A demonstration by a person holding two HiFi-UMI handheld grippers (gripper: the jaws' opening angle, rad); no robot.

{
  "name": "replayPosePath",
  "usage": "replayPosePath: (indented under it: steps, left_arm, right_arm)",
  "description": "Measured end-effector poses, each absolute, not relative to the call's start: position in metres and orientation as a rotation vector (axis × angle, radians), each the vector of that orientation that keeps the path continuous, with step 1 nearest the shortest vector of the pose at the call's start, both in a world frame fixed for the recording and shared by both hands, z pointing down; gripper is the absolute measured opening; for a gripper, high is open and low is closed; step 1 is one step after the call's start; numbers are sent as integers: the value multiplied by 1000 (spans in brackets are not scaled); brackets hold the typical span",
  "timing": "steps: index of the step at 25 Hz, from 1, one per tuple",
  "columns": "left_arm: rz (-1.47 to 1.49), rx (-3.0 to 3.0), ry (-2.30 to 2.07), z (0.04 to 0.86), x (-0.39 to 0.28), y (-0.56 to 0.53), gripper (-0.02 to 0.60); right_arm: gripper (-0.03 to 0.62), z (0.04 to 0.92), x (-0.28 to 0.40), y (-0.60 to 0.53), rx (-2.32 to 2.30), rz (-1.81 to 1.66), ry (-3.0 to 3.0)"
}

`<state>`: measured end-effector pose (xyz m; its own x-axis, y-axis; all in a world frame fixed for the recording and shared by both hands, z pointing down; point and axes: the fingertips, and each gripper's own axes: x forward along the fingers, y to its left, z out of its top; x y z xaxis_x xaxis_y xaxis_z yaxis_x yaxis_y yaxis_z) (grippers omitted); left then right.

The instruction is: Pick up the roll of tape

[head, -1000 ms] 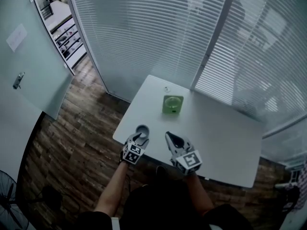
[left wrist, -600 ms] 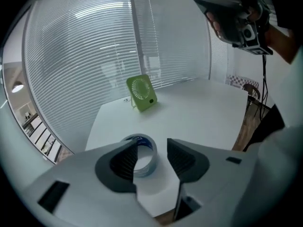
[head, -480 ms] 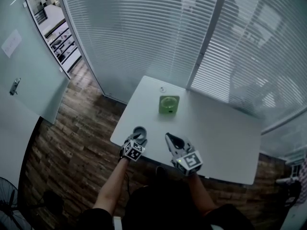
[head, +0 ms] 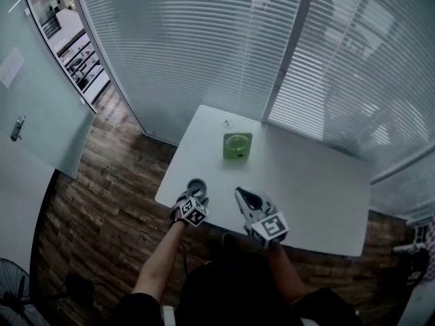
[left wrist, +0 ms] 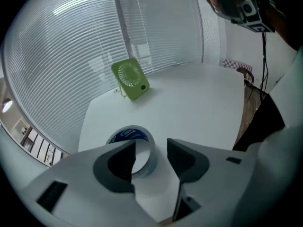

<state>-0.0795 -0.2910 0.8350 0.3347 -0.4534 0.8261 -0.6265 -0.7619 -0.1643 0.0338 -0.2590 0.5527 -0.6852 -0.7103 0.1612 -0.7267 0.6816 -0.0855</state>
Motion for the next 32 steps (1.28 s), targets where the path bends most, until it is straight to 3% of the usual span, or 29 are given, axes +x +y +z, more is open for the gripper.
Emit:
replayPosePath:
  steps: [20,25,32]
  left_arm:
    - [1610,2365,-929,847,-81,-289,190]
    - [1640,2348,-955,858,-83,-298,135]
    - [1658,2367,-933,852,-80,-296,127]
  right_arm:
    - [6,546,45,-258,1232,194,-2737]
    - [6,562,50,-266,1239,217,-2721]
    - [6,561,49,-260,1194,231,-2706]
